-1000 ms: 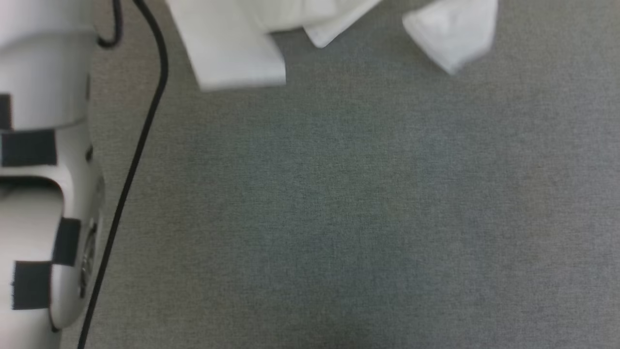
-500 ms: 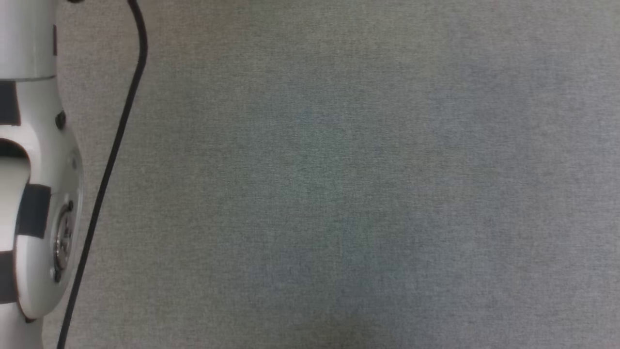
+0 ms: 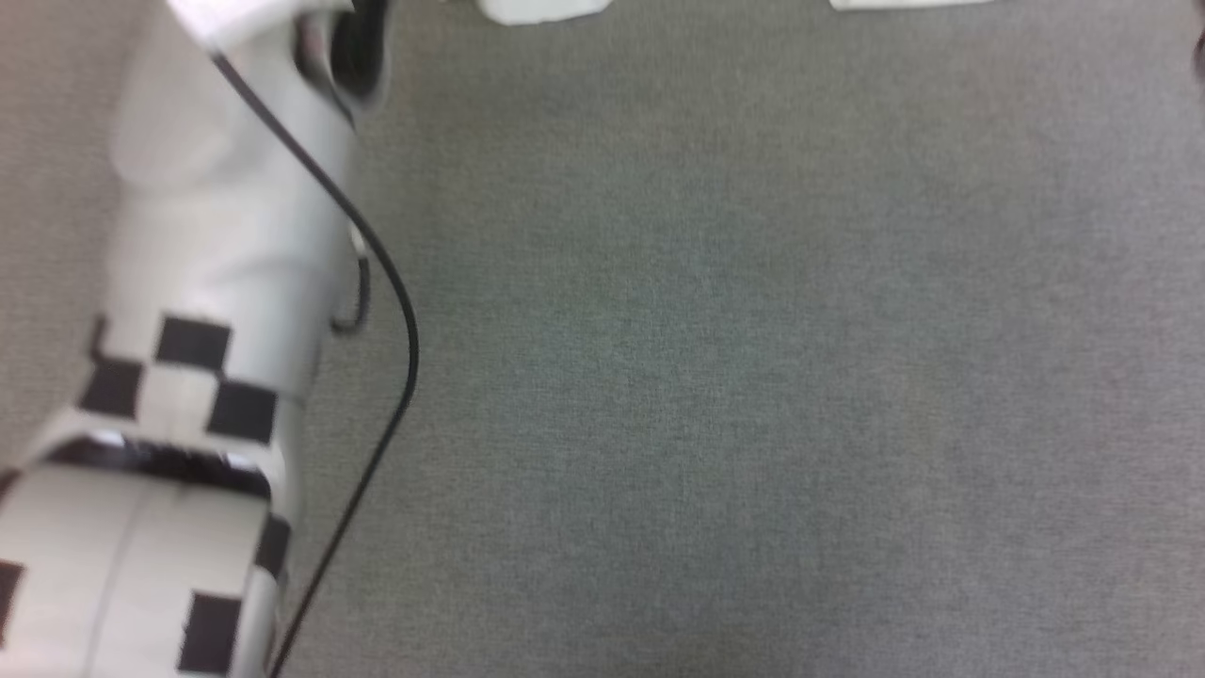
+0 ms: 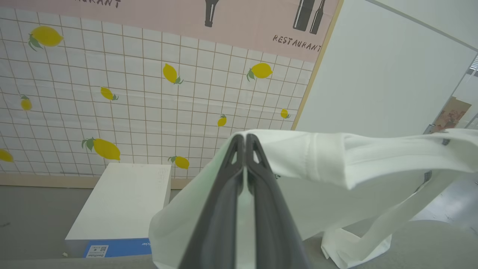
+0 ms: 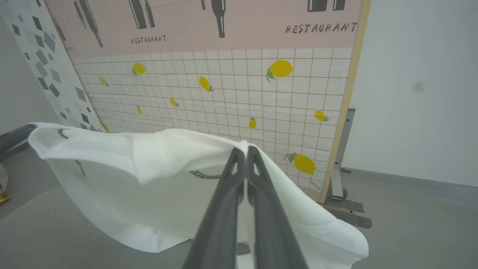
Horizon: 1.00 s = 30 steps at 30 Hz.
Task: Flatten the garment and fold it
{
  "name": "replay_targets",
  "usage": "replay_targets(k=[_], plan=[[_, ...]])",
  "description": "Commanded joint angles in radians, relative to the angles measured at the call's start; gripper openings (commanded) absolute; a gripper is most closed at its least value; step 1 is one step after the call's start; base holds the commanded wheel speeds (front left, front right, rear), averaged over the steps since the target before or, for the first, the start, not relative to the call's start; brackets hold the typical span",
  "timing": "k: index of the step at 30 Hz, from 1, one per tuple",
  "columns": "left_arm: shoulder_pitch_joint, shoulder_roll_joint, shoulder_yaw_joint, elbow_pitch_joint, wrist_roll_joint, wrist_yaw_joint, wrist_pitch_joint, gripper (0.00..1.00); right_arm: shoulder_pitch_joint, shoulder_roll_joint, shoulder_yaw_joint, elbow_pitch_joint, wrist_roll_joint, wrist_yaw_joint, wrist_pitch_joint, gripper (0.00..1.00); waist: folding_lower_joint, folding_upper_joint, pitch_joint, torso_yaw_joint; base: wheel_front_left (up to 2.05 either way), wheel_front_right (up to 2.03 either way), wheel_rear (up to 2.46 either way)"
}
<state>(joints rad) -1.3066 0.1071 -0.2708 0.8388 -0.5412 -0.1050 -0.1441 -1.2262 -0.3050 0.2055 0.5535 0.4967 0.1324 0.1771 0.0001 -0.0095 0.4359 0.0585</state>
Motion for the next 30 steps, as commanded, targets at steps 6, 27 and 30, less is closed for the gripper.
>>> replay_targets(k=[6, 27, 30], plan=[[0.321, 0.009, -0.029, -0.068, -0.074, -0.021, -0.001, 0.00, 0.343, -0.034, 0.027, -0.114, 0.111, -0.002, -0.029, 0.00, -0.0001, 0.0093, -0.244, 0.032, 0.00, 0.00, 0.00], [1.328, 0.136, -0.103, -0.649, -0.219, 0.155, 0.319, 0.00, 1.359, 0.099, -0.238, -0.493, -0.008, -0.002, 0.199, 0.00, -0.0001, 0.0093, -0.465, 0.032, 0.00, 0.00, 0.00], [1.398, 0.163, -0.119, -0.701, -0.221, 0.186, 0.376, 0.00, 1.438, 0.116, -0.263, -0.561, -0.051, -0.002, 0.294, 0.00, -0.0001, 0.0093, -0.472, 0.032, 0.00, 0.00, 0.00]])
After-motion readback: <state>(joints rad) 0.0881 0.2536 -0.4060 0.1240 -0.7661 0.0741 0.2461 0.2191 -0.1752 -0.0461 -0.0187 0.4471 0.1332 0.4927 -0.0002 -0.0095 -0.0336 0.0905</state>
